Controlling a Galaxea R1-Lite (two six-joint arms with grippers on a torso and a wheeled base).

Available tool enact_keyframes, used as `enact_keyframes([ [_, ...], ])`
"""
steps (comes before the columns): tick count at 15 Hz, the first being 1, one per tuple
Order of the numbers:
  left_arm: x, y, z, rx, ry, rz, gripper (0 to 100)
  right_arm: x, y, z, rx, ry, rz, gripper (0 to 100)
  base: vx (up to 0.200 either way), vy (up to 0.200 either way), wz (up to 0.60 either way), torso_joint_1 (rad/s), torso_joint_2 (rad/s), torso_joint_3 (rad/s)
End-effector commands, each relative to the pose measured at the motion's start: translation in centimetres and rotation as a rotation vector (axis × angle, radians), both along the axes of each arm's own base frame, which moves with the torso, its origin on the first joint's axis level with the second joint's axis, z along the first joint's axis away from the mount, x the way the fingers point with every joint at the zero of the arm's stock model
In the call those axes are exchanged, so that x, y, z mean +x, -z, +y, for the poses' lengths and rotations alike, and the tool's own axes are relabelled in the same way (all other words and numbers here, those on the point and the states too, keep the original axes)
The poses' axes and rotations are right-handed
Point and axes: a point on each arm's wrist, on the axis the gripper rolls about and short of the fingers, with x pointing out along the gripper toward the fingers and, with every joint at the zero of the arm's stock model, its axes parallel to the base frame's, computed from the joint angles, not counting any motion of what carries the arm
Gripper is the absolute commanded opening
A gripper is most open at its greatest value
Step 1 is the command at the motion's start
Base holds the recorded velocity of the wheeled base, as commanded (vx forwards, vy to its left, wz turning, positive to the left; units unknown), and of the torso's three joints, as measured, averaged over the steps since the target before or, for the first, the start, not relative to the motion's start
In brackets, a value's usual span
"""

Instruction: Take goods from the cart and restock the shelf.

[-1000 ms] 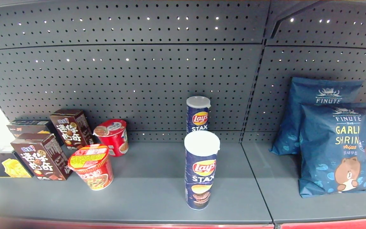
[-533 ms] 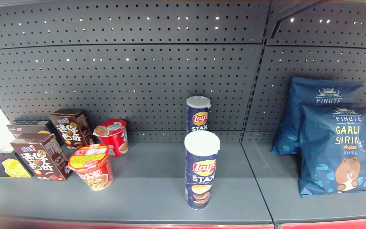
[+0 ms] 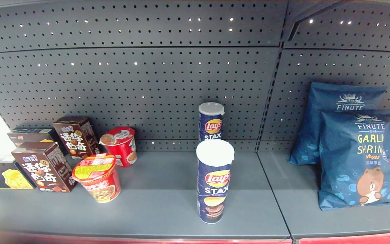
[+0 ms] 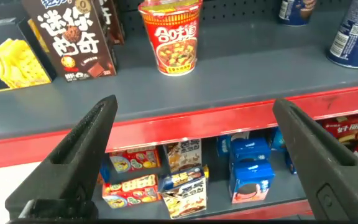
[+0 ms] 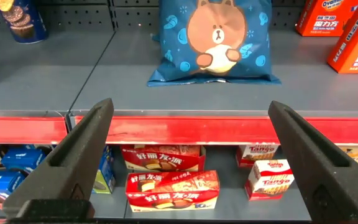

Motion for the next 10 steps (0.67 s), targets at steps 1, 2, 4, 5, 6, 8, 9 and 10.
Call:
enact_keyframes([
  [1, -0.04, 0.02, 0.0, 0.001, -0.001, -0.006, 100, 0.01, -0.01, 0.0, 0.0, -0.001, 0.001, 100, 0.0, 0.0, 0.0, 0.0, 0.0, 0.0],
  [2, -0.04, 0.02, 0.0, 0.0, -0.001, -0.006, 100, 0.01, -0.01, 0.0, 0.0, -0.001, 0.001, 100, 0.0, 0.0, 0.0, 0.0, 0.0, 0.0],
  [4, -0.03, 0.02, 0.0, -0.003, 0.001, -0.004, 100, 0.01, -0.01, 0.0, 0.0, -0.001, 0.001, 100, 0.0, 0.0, 0.0, 0.0, 0.0, 0.0],
  [5, -0.03, 0.02, 0.0, -0.005, -0.001, -0.004, 100, 0.01, -0.01, 0.0, 0.0, -0.001, 0.001, 100, 0.0, 0.0, 0.0, 0.0, 0.0, 0.0],
  [6, -0.03, 0.02, 0.0, -0.005, -0.001, -0.004, 100, 0.01, -0.01, 0.0, 0.0, -0.001, 0.001, 100, 0.0, 0.0, 0.0, 0.0, 0.0, 0.0],
  [8, -0.03, 0.02, 0.0, -0.005, -0.001, -0.004, 100, 0.01, -0.01, 0.0, 0.0, -0.001, 0.001, 100, 0.0, 0.0, 0.0, 0.0, 0.0, 0.0],
  [9, -0.03, 0.02, 0.0, -0.003, -0.001, -0.004, 100, 0.01, -0.01, 0.0, 0.0, -0.001, 0.001, 100, 0.0, 0.0, 0.0, 0.0, 0.0, 0.0],
  [10, -0.03, 0.02, 0.0, -0.003, -0.001, -0.004, 100, 0.01, -0.01, 0.0, 0.0, -0.001, 0.001, 100, 0.0, 0.2, 0.0, 0.002, 0.0, 0.012],
])
